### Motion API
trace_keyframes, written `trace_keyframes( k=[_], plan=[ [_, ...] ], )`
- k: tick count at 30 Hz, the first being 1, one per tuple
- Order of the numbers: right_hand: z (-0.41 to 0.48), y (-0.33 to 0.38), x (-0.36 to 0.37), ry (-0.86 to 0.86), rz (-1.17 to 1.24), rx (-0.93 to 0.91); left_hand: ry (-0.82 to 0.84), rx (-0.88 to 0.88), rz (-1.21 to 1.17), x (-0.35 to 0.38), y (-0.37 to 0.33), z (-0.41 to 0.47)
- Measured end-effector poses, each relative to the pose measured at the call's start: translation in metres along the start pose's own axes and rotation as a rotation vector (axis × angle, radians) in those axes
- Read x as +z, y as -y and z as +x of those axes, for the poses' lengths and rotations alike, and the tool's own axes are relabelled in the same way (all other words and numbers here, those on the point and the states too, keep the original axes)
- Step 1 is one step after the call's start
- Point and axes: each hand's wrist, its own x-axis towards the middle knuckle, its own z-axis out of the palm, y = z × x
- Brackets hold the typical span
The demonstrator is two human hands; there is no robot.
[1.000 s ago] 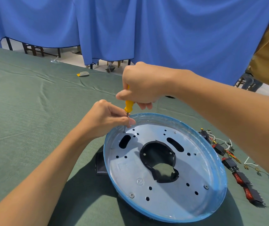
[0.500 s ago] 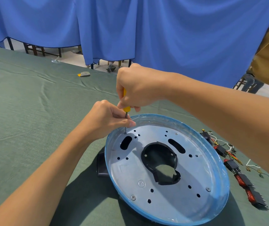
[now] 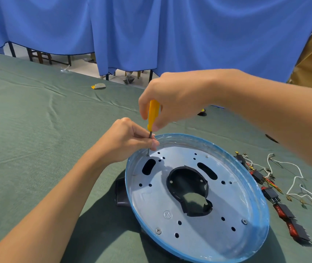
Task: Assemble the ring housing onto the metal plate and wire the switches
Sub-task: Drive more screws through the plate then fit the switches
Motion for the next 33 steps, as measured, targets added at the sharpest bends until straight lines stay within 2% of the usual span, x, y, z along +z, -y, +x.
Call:
trace_keyframes(
  k=[2, 8, 15, 17, 21, 30, 33],
  plan=[
    [0.002, -0.003, 0.001, 0.000, -0.055, -0.049, -0.001, 0.002, 0.022, 0.000, 0.001, 0.000],
    [0.006, -0.005, 0.007, 0.095, -0.049, -0.028, 0.037, 0.004, 0.021, 0.002, 0.001, 0.001],
    [0.014, 0.002, 0.003, 0.217, 0.007, 0.131, 0.035, -0.004, 0.057, 0.002, -0.001, -0.001],
    [0.014, 0.004, 0.001, 0.201, 0.008, 0.135, 0.039, -0.004, 0.038, 0.001, -0.002, -0.001],
    [0.016, 0.002, -0.006, 0.020, -0.074, 0.019, 0.064, -0.024, 0.040, 0.000, -0.002, -0.001],
    [0.018, 0.003, -0.014, 0.116, -0.030, -0.048, 0.204, -0.078, 0.029, -0.005, -0.006, -0.003],
    [0.016, -0.001, -0.011, 0.090, -0.015, -0.036, 0.142, -0.061, 0.031, -0.002, -0.006, -0.003]
  ],
)
